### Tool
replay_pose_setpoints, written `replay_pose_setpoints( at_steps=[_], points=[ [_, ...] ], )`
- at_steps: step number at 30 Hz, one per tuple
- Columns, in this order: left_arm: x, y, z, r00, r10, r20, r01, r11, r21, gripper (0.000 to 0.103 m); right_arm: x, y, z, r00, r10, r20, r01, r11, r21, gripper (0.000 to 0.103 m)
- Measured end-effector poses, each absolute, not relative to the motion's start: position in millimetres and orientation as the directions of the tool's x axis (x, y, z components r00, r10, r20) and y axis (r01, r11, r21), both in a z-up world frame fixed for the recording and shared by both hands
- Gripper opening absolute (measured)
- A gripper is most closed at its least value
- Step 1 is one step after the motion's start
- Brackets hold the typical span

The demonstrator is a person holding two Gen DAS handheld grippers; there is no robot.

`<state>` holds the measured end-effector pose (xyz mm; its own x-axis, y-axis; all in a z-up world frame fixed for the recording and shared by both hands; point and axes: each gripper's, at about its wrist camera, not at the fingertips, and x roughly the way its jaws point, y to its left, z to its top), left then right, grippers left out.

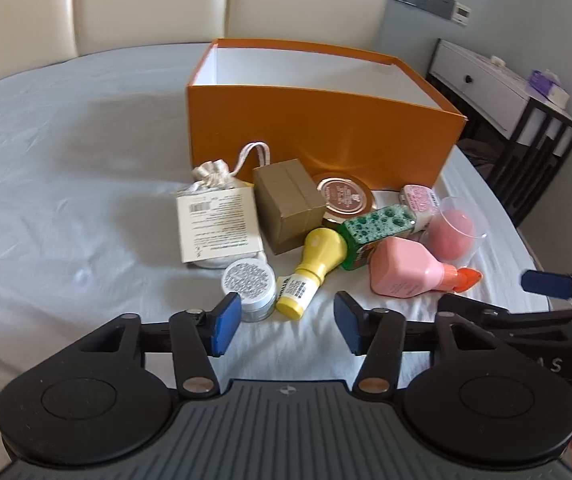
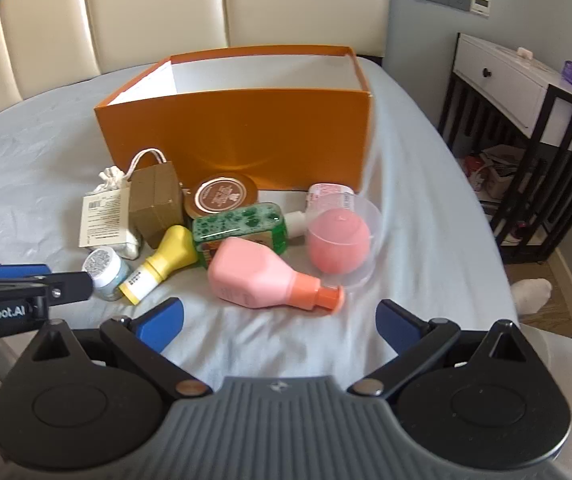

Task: Organize rigid objects
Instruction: 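Grasp the yellow-capped bottle with the left gripper while the right grasps the pink bottle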

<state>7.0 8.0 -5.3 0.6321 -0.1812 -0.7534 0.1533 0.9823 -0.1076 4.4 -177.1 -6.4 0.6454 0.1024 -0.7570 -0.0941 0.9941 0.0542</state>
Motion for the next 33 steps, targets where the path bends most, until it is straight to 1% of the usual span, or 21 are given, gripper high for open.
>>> replay_pose_setpoints(
  at_steps=[3,5,6,8,10,14,18,21,22,24,28,33],
  points=[
    [16,2,-8,0.619,-0.231,-0.750,0.227,0.968,-0.110,0.068,15,-173,-9,0.633,0.109,-0.767,-0.127,0.991,0.036,0.084],
    [24,-2,-9,0.606,-0.256,-0.753,0.273,0.956,-0.105,0.068,23,-172,-11,0.629,0.117,-0.769,-0.153,0.988,0.025,0.081],
    [28,-4,-10,0.598,-0.264,-0.756,0.298,0.950,-0.096,0.068,28,-171,-12,0.625,0.124,-0.771,-0.173,0.985,0.019,0.076],
    [37,-9,-11,0.588,-0.278,-0.760,0.351,0.934,-0.071,0.068,37,-170,-14,0.610,0.144,-0.779,-0.222,0.975,0.007,0.070],
    [47,-13,-12,0.568,-0.289,-0.770,0.399,0.916,-0.049,0.067,46,-170,-16,0.594,0.161,-0.789,-0.267,0.964,-0.004,0.066],
    [66,-20,-19,0.510,-0.297,-0.807,0.466,0.884,-0.031,0.060,60,-167,-19,0.554,0.197,-0.809,-0.353,0.936,-0.013,0.060],
    [83,-25,-29,0.430,-0.309,-0.848,0.514,0.856,-0.051,0.054,71,-163,-27,0.489,0.238,-0.839,-0.409,0.912,0.021,0.058],
    [92,-28,-37,0.387,-0.299,-0.872,0.514,0.855,-0.066,0.049,76,-158,-33,0.472,0.238,-0.849,-0.435,0.900,0.010,0.058],
    [95,-29,-40,0.387,-0.289,-0.876,0.509,0.859,-0.058,0.048,78,-157,-35,0.472,0.237,-0.849,-0.440,0.898,0.006,0.058],
    [98,-30,-44,0.386,-0.277,-0.880,0.502,0.863,-0.051,0.046,83,-155,-40,0.465,0.247,-0.850,-0.452,0.892,0.012,0.062],
    [106,-31,-54,0.383,-0.263,-0.886,0.473,0.879,-0.057,0.040,91,-156,-49,0.453,0.266,-0.851,-0.450,0.892,0.039,0.064],
    [110,-35,-59,0.379,-0.239,-0.894,0.454,0.890,-0.046,0.038,87,-153,-52,0.480,0.257,-0.839,-0.449,0.894,0.017,0.063]
  ],
)
